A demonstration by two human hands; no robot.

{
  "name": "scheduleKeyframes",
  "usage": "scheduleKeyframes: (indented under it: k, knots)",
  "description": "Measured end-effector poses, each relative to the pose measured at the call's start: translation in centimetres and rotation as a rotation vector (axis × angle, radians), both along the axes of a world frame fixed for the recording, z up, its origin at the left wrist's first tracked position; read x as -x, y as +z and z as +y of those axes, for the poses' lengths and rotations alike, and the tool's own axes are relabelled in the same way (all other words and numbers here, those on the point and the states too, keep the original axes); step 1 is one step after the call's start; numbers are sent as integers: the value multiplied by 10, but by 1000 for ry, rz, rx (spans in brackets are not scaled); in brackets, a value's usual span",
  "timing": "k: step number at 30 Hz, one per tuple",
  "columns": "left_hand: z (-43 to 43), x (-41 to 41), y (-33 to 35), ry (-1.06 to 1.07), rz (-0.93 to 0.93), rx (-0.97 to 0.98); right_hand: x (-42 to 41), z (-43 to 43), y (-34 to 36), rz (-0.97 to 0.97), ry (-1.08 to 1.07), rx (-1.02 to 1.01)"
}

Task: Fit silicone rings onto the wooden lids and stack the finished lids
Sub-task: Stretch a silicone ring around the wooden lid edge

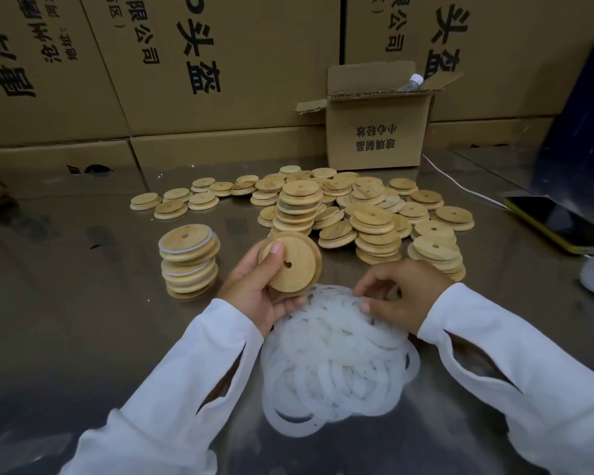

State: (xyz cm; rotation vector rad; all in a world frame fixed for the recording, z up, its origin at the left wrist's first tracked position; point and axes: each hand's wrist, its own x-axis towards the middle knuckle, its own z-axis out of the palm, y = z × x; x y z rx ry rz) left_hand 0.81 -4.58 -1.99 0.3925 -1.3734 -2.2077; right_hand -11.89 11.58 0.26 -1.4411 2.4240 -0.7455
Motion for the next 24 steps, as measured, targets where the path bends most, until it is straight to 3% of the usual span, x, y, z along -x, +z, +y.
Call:
scheduleKeyframes:
  k: [15, 21, 24]
  knots:
    - [5, -5, 1, -29, 1, -57, 0, -8, -11, 12, -85, 103]
    - [5, -4, 3, -64, -10, -105, -4, -7, -10, -90, -163, 370]
    - [8, -3, 5, -57, 37, -177, -12, -9, -5, -263, -105, 585]
